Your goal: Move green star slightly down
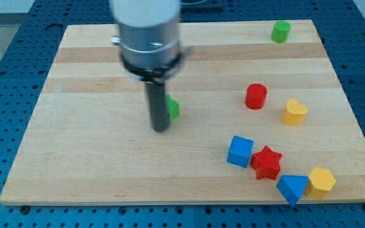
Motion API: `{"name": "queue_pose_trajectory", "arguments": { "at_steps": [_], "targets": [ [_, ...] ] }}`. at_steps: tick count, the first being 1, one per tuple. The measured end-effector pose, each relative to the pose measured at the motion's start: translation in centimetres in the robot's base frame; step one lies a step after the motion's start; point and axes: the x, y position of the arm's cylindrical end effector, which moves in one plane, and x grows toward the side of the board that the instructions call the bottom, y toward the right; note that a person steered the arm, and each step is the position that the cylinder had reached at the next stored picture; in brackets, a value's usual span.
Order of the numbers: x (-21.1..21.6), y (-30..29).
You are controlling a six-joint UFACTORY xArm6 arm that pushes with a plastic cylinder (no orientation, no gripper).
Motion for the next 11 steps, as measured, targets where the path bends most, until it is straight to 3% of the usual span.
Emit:
{"name": "queue_pose_trajectory", "arguments": {
  "at_steps": [2,7,9,11],
  "targets": [
    [-0.2,-8.9],
    [0.5,-11.4],
    [-0.8,-3.4],
    [-6.4,3.7]
  ]
}}
